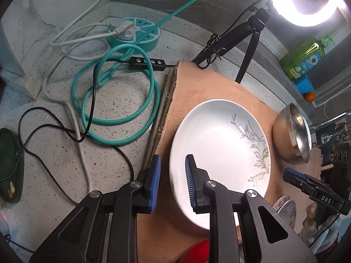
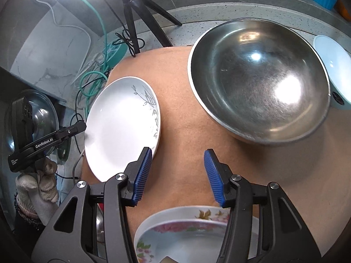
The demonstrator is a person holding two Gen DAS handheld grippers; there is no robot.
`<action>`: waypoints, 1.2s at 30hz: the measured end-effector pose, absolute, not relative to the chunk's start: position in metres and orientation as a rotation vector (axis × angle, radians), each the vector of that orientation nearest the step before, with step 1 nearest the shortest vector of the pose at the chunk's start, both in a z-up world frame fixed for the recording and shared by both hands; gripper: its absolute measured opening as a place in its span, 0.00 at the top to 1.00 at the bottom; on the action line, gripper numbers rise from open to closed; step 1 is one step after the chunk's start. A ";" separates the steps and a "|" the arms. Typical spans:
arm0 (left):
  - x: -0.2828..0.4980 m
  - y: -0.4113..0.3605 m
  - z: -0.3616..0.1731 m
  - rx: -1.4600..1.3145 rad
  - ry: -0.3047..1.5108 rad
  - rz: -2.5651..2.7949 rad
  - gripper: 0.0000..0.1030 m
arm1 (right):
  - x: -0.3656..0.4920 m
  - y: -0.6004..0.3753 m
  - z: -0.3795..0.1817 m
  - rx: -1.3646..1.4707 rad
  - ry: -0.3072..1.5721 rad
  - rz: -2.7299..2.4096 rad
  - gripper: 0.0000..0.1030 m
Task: Organize plates and bowls
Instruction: 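Open the left tool and move it to the gold-leaf white plate, then close the left tool on the gold-leaf plate rim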
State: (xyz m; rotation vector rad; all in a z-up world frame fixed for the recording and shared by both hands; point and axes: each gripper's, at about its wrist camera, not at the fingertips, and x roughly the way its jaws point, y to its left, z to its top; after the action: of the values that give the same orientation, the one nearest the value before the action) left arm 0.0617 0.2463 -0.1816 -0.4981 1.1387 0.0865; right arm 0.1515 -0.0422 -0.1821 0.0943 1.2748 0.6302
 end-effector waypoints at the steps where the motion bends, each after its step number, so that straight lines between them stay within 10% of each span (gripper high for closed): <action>1: 0.062 0.247 -0.183 -0.500 1.142 0.085 0.79 | 0.152 -0.039 -0.184 0.085 1.279 0.631 0.54; 23: 0.081 0.228 -0.196 -0.368 1.160 0.064 0.88 | 0.167 0.003 -0.211 0.049 1.347 0.690 0.89; 36: 0.076 0.221 -0.192 -0.352 1.139 0.081 0.88 | 0.162 0.005 -0.208 -0.006 1.312 0.680 0.90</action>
State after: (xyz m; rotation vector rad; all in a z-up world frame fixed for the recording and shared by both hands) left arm 0.0758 0.2214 -0.1923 -0.3520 1.1387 0.0808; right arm 0.1621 0.0054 -0.2082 -0.0058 1.3121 0.6802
